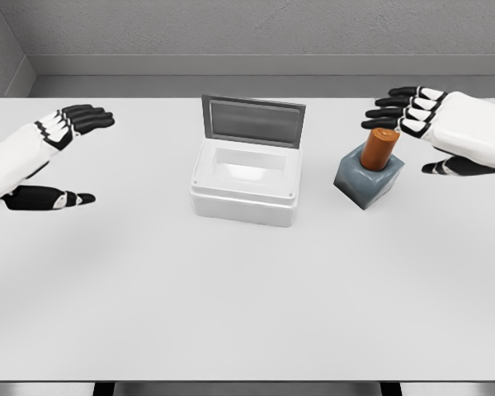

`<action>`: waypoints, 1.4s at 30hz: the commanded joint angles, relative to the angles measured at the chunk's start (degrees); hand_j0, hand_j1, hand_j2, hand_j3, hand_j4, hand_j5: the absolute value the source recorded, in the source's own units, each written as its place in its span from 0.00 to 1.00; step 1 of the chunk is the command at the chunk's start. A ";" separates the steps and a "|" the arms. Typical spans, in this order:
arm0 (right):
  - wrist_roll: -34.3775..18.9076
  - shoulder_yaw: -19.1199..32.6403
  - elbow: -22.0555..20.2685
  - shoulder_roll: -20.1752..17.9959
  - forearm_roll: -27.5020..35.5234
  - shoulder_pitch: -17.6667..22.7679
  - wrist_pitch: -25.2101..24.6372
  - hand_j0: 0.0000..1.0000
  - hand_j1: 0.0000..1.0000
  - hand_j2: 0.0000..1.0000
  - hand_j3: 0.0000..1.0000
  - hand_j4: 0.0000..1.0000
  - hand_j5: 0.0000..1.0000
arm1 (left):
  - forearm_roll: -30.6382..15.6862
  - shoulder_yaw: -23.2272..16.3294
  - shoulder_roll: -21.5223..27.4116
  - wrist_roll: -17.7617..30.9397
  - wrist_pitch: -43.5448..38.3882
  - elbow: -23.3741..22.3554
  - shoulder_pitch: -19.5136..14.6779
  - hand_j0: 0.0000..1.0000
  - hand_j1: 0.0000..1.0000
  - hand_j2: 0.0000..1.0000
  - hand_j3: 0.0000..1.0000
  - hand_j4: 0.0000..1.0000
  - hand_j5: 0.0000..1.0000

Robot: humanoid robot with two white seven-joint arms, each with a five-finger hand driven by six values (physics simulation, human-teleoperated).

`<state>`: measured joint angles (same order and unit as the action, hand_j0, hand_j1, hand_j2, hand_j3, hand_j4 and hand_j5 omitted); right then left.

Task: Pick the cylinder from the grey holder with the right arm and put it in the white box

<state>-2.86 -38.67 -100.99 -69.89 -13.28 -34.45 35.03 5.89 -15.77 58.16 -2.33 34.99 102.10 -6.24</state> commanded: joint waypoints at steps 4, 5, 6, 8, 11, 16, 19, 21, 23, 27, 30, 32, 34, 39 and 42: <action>0.83 -0.44 0.00 0.10 1.41 0.00 -0.03 1.00 1.00 1.00 1.00 1.00 1.00 | -0.44 1.53 -0.59 -0.05 0.01 -0.15 0.09 1.00 1.00 1.00 1.00 1.00 1.00; 0.92 -0.27 0.00 -0.16 2.46 -0.18 -0.03 1.00 1.00 1.00 1.00 1.00 1.00 | -0.44 1.53 -0.68 -0.05 0.01 -0.15 0.18 1.00 1.00 1.00 1.00 1.00 1.00; 0.84 -0.27 0.44 -0.07 4.22 -0.26 -0.03 1.00 1.00 1.00 1.00 1.00 1.00 | -0.44 1.62 -0.94 -0.05 0.01 -0.06 0.35 1.00 1.00 1.00 1.00 1.00 1.00; 0.13 0.34 1.23 -0.25 4.31 -1.14 -0.03 1.00 1.00 1.00 1.00 1.00 1.00 | -0.53 2.67 -1.20 -0.13 0.01 0.02 0.53 1.00 1.00 1.00 1.00 1.00 1.00; -17.95 2.72 1.06 1.07 8.78 -6.24 -0.03 1.00 1.00 1.00 1.00 1.00 1.00 | -0.53 3.20 -2.25 -0.31 0.01 -0.15 0.44 1.00 1.00 1.00 1.00 1.00 1.00; -32.14 1.93 7.38 11.79 15.04 -13.09 -0.03 1.00 1.00 1.00 1.00 1.00 1.00 | -1.23 3.73 -5.15 -0.75 0.01 -0.15 0.53 1.00 1.00 1.00 1.00 1.00 1.00; -32.14 -2.19 10.28 15.04 11.17 -20.55 -0.03 1.00 1.00 1.00 1.00 1.00 1.00 | -12.03 0.66 -5.51 -0.05 0.01 -0.68 0.35 1.00 1.00 1.00 1.00 1.00 1.00; -32.14 -9.05 15.73 18.20 8.27 -24.87 -0.03 1.00 1.00 1.00 1.00 1.00 1.00 | -19.33 -1.89 -5.42 0.13 0.01 -0.68 0.00 1.00 1.00 1.00 1.00 1.00 1.00; -32.14 -11.52 21.62 20.76 4.93 -26.54 -0.03 1.00 1.00 1.00 1.00 1.00 1.00 | -28.29 -3.47 -5.77 5.40 -1.41 0.02 -0.35 1.00 1.00 1.00 1.00 1.00 1.00; -32.14 -16.09 25.31 20.84 -0.70 -28.47 -0.03 1.00 1.00 1.00 1.00 1.00 1.00 | -46.49 -4.36 -9.29 13.40 -27.25 0.99 -5.89 1.00 1.00 1.00 1.00 1.00 1.00; -32.14 -16.18 27.95 18.21 -2.63 -31.64 -0.03 1.00 1.00 1.00 1.00 1.00 1.00 | -48.69 -4.27 -12.10 13.31 -33.59 0.90 -7.38 1.00 1.00 1.00 1.00 1.00 1.00; -32.14 -18.11 27.86 17.86 -3.86 -31.55 -0.03 1.00 1.00 1.00 1.00 1.00 1.00 | -48.69 -4.36 -12.72 13.31 -33.59 0.64 -7.38 1.00 1.00 1.00 1.00 1.00 1.00; -32.14 -20.83 27.34 18.03 -3.95 -31.55 -0.03 1.00 1.00 1.00 1.00 1.00 1.00 | -48.78 -5.41 -12.72 13.31 -33.68 0.29 -7.38 1.00 1.00 1.00 1.00 1.00 1.00; -32.14 -22.50 27.34 18.21 -6.15 -31.29 -0.03 1.00 1.00 1.00 1.00 1.00 1.00 | -49.74 -5.85 -15.97 13.40 -37.37 -4.37 -9.58 1.00 1.00 1.00 1.00 1.00 1.00; -32.14 -22.68 27.25 18.21 -6.94 -31.11 -0.03 1.00 1.00 1.00 1.00 1.00 1.00 | -50.62 -6.02 -19.13 13.31 -37.37 -9.73 -12.74 1.00 1.00 1.00 1.00 1.00 1.00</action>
<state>-35.02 -60.99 -73.73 -51.62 -19.77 -65.65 35.14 -44.08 -21.66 40.81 10.98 -1.66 95.31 -19.51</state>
